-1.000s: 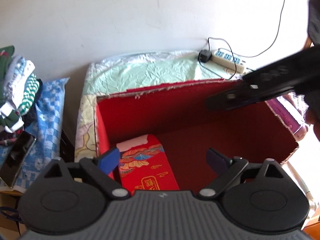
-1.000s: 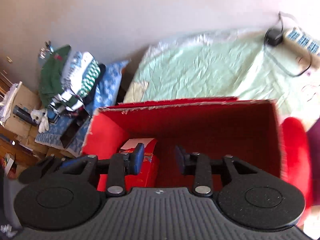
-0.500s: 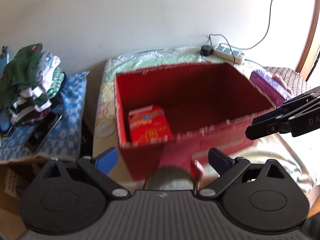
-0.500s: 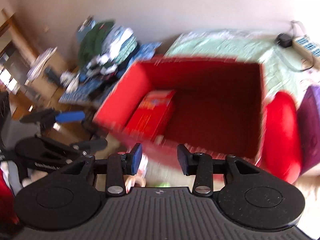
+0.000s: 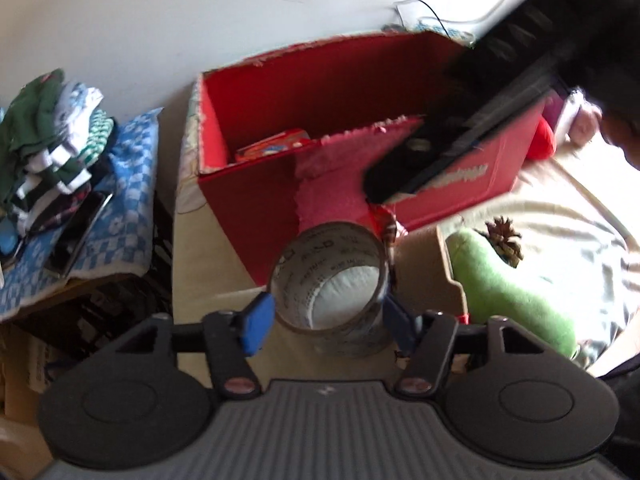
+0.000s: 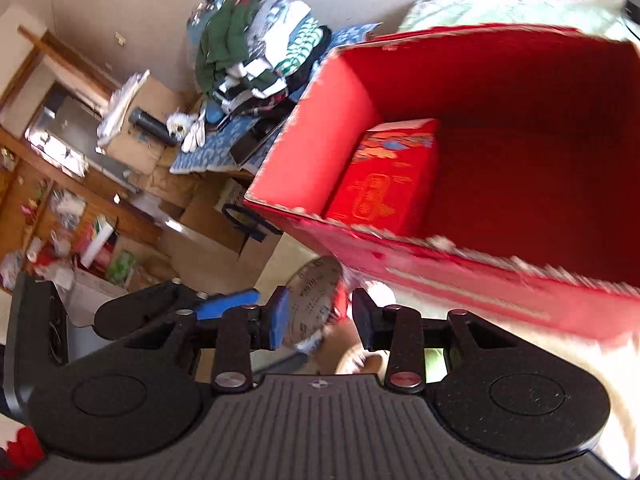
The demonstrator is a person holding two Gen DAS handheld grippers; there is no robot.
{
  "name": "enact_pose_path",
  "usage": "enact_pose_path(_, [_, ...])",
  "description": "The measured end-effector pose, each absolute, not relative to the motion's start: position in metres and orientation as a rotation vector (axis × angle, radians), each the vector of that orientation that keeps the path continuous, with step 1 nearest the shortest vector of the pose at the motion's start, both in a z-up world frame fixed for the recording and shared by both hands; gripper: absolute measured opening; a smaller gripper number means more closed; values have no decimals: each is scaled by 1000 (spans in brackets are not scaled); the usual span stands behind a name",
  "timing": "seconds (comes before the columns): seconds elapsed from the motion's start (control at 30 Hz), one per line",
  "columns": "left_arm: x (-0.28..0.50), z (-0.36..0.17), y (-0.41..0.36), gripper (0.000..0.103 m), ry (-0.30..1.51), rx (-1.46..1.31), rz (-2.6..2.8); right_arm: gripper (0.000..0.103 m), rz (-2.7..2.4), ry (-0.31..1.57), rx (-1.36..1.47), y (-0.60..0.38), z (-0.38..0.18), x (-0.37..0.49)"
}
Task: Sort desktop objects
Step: 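Move the right gripper to the clear tape roll and grasp its rim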
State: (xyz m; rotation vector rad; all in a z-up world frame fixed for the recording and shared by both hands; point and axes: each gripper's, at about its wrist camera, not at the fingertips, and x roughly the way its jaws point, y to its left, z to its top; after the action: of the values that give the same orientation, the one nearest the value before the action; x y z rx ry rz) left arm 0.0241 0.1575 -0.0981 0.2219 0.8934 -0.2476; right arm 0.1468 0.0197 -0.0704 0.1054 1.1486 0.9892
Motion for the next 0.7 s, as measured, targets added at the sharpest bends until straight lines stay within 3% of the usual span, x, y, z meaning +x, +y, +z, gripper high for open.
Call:
enact_pose_path(0.17, [26, -99, 164, 59, 890, 268, -343, 36, 964, 1068, -83, 63, -70, 140])
enact_pose_path(0.27, [25, -97, 172, 60, 886, 284, -413, 27, 910, 1042, -255, 81, -77, 133])
enact_pose_path(0.37, [26, -100, 176, 60, 899, 307, -482, 26, 893, 1024, -358, 91, -78, 126])
enact_pose_path(0.57, [31, -110, 177, 58, 915, 379, -570, 26, 869, 1144, -400, 96, -83, 129])
enact_pose_path(0.7, [37, -123, 177, 45, 945, 398, -616, 23, 847, 1204, -367, 101, -98, 138])
